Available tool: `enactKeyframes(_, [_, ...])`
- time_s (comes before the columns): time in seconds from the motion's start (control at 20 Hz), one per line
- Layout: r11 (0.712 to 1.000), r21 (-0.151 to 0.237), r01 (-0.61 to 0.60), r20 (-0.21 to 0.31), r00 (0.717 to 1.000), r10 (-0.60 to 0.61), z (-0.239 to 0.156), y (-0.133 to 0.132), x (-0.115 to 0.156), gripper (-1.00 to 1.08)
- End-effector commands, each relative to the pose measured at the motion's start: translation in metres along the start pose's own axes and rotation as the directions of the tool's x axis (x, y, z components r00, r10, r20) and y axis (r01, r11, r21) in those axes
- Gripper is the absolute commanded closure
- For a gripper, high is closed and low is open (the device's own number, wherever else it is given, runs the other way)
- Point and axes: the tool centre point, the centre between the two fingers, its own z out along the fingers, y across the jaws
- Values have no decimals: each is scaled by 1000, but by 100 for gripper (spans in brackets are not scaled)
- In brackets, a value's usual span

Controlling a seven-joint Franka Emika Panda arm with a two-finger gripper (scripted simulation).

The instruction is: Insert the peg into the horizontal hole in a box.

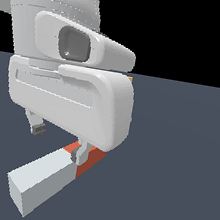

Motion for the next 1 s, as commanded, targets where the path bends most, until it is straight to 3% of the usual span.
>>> enactKeyframes(0.0, [999, 0, -45, 0, 999, 45, 7, -4, -12, -92])
enactKeyframes(0.5, [998, 2, -68, 0, 998, 68, 17, -6, -19, -92])
enactKeyframes(0.95, [997, 1, -71, -1, 997, 71, 55, -8, -20, -92])
